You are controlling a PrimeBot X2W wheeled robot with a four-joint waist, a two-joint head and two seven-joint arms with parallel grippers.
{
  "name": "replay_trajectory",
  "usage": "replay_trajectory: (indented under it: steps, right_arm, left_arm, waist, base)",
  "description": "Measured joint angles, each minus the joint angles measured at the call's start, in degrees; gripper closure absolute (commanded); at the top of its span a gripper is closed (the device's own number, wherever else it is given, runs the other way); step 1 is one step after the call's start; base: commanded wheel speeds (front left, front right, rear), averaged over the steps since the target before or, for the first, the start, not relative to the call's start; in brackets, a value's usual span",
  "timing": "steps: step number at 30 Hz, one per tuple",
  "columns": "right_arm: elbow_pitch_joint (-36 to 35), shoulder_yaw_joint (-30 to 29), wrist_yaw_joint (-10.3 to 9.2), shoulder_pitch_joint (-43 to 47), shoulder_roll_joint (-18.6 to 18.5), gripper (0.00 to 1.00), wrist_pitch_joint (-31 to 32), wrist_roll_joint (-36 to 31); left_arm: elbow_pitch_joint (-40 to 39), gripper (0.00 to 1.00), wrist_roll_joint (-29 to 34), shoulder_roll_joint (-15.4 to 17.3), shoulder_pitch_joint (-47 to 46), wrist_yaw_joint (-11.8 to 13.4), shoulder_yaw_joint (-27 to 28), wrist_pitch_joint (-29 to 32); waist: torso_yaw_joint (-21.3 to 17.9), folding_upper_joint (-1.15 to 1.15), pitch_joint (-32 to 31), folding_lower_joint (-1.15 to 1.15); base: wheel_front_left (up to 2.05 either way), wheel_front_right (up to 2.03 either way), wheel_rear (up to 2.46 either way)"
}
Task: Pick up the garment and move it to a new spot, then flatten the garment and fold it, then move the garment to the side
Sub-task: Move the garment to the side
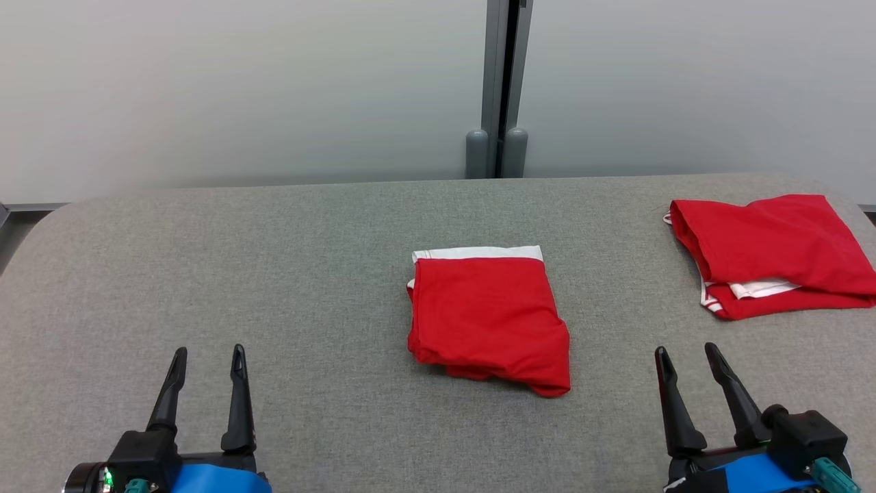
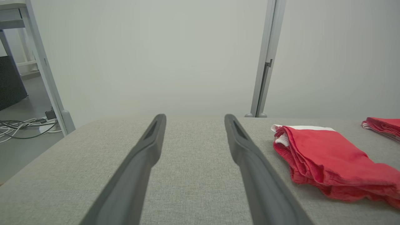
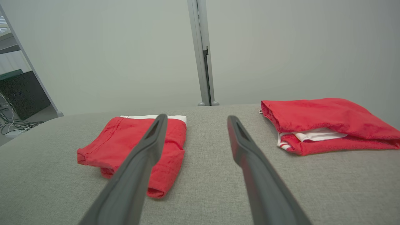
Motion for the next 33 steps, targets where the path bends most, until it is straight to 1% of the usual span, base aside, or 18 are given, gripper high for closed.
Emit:
replay_trajectory:
  steps: [11,14,19,25,30,33]
  right_arm:
    - [0.41,-0.14,0.00,-0.14,0.02,0.00,0.07,-0.03]
    - [0.44,0.43,0.00,-1.15,0.04,0.00,0.05,-1.52]
    - [0.69,2.15,0.00,-7.66,-0.94,0.00,0.54,-2.19]
    - [3.11,3.64,0.00,-17.53,-1.51,0.00,1.60,-2.42]
    - [8.68,4.45,0.00,-23.90,-1.91,0.00,5.21,-3.35]
    - [13.48,4.32,0.00,-26.43,-2.04,0.00,7.46,-4.15]
  left_arm:
    - [-0.77,0.00,0.08,-0.01,-0.07,0.25,-0.03,0.00]
    - [-0.99,0.00,0.08,-0.04,-0.08,0.49,-0.32,0.00]
    - [-0.87,0.00,-0.24,0.02,-1.41,0.49,-0.31,0.00]
    - [-0.33,0.00,-0.43,-0.01,-3.48,0.30,-0.98,0.00]
    - [-0.24,0.00,-0.81,-0.05,-4.90,0.05,-1.54,0.00]
    - [-0.24,0.00,-0.93,-0.09,-5.78,0.05,-1.87,0.00]
  waist:
    - [-0.29,0.00,0.54,0.00]
    - [-0.22,0.00,0.91,0.00]
    - [0.05,0.00,2.09,0.00]
    - [1.33,0.00,3.89,0.01]
    - [2.92,0.00,5.72,0.01]
    - [4.03,0.00,7.00,0.01]
  base:
    - [0.00,0.00,0.00]
    - [0.00,0.00,0.00]
    - [0.00,0.00,0.00]
    - [0.00,0.00,0.00]
    - [0.00,0.00,0.00]
    - [0.00,0.00,0.00]
